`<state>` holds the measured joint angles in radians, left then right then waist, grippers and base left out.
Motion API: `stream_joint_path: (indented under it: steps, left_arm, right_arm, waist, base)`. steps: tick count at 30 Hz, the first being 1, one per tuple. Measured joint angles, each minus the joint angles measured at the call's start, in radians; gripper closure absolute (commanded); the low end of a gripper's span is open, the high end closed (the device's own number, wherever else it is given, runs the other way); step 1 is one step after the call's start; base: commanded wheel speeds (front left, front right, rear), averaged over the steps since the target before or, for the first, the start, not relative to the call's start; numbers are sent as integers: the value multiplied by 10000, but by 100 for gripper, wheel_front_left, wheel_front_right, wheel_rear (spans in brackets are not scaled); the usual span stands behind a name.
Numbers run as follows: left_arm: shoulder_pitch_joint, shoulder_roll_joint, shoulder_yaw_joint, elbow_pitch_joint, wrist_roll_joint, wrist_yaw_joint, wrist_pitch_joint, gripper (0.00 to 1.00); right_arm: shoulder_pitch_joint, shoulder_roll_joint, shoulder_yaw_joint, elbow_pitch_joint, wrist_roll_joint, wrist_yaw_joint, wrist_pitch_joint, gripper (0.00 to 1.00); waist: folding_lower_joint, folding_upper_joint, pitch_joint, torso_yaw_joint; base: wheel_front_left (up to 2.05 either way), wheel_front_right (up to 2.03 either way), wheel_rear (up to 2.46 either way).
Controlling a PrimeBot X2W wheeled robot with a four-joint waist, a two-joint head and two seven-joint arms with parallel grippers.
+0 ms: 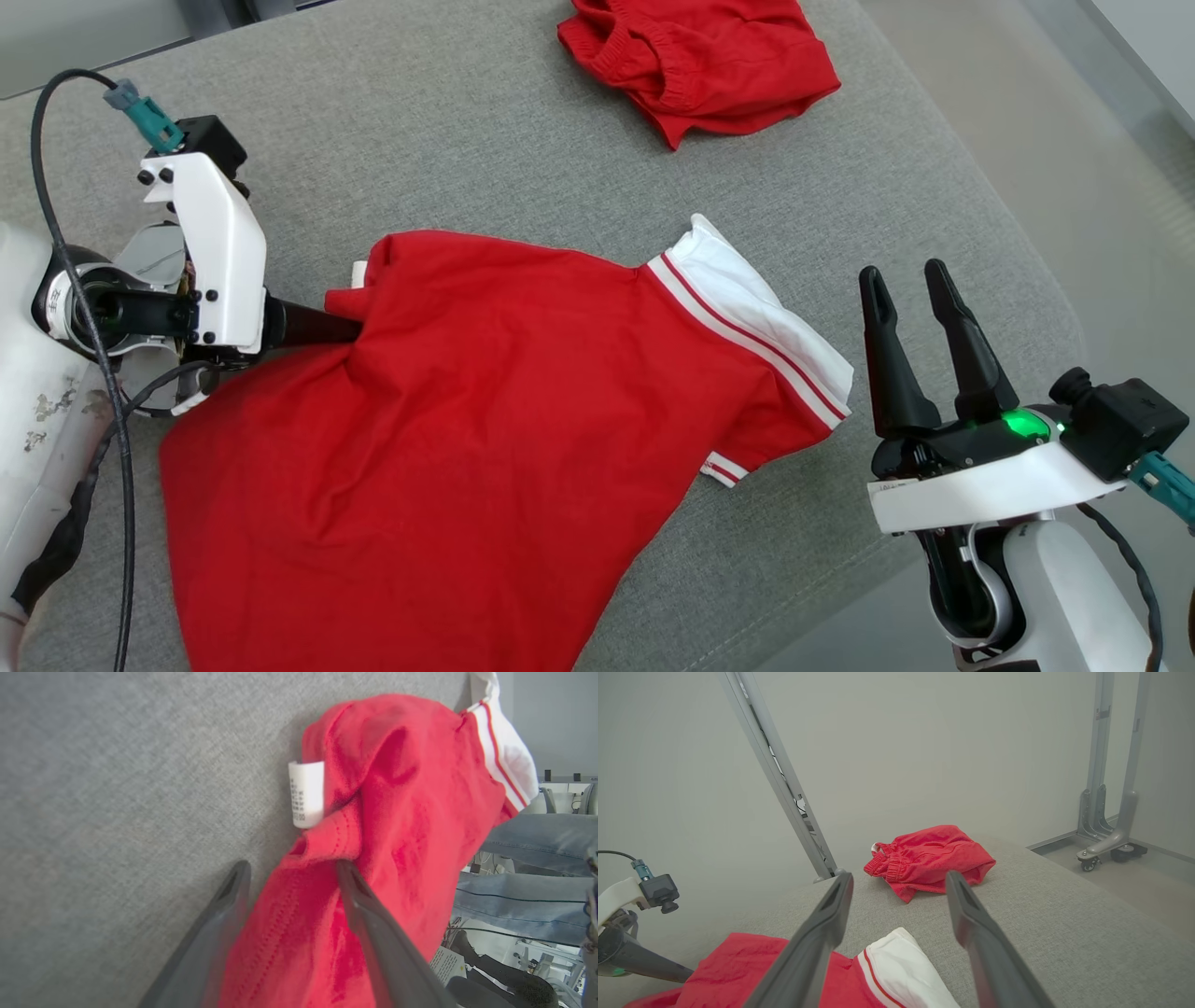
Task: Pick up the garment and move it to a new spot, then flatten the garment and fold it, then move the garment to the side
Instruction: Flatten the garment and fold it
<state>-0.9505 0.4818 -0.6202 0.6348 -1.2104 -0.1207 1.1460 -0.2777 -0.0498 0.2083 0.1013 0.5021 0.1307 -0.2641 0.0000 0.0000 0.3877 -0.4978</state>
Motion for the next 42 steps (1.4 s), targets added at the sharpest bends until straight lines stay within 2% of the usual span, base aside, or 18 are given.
stream_joint_path:
  steps: [3, 5, 6, 7, 12, 13, 15, 16, 23, 29, 32, 42]
  left_arm:
    - [15, -23, 38, -245, -297, 2, 353, 18]
    - [49, -94, 148, -458, -550, 19, 518, 13]
    - [57, -155, 230, -569, -729, 23, 560, 3]
    - [57, -198, 288, -692, -853, 35, 577, 0]
    - [338, -176, 336, -1223, -1104, 75, 828, 0]
    - [408, -217, 334, -1315, -1139, 77, 832, 11]
    - [444, -228, 314, -1438, -1137, 90, 844, 67]
    - [444, -211, 314, -1486, -1133, 92, 838, 100]
    - [439, -155, 384, -1712, -1070, 86, 541, 100]
    - [-82, -56, 460, -2151, -290, -50, -1034, 100]
    - [-381, 12, 263, -2828, -82, -81, -1994, 100]
    - [-624, 1241, -1147, -4784, -71, -92, -4535, 100]
  right_arm:
    - [-1, 2, 19, 31, 21, 0, -2, 0]
    - [-4, 4, 44, 40, 48, -2, -2, 0]
    - [-6, 4, 58, 40, 56, -2, -2, 0]
    - [-7, 4, 56, 38, 61, -2, -2, 0]
    - [-43, 4, 102, 42, 65, 0, -2, 0]
    - [-44, 4, 132, 44, 81, 0, 0, 0]
    - [-50, 2, 174, 48, 119, -2, 0, 0]
    - [-56, 4, 186, 50, 140, 0, 0, 0]
    - [-114, 6, 40, 136, 77, -2, -2, 0]
    - [-128, 12, -12, 176, -117, -2, 0, 0]
    - [-204, 13, -23, 173, -178, 0, -2, 0]
    - [-1, 12, -472, 263, -711, -2, 0, 0]
  waist:
    - [0, 0, 16, 27]
    - [0, 0, 13, 41]
    - [0, 0, 16, 46]
    - [0, 0, 22, 52]
    - [0, 0, 92, 78]
    - [0, 0, 106, 79]
    - [0, 0, 130, 82]
    - [0, 0, 136, 84]
    - [0, 0, -19, 183]
    - [0, 0, -335, 447]
    - [0, 0, -486, 601]
    - [0, 0, -980, 1419]
  base:
    - [0, 0, 0]
    - [0, 0, 0]
    - [0, 0, 0]
    - [0, 0, 0]
    - [0, 0, 0]
    - [0, 0, 0]
    - [0, 0, 0]
    - [0, 0, 0]
    - [0, 0, 0]
    - [0, 0, 0]
    - [0, 0, 0]
    - [0, 0, 0]
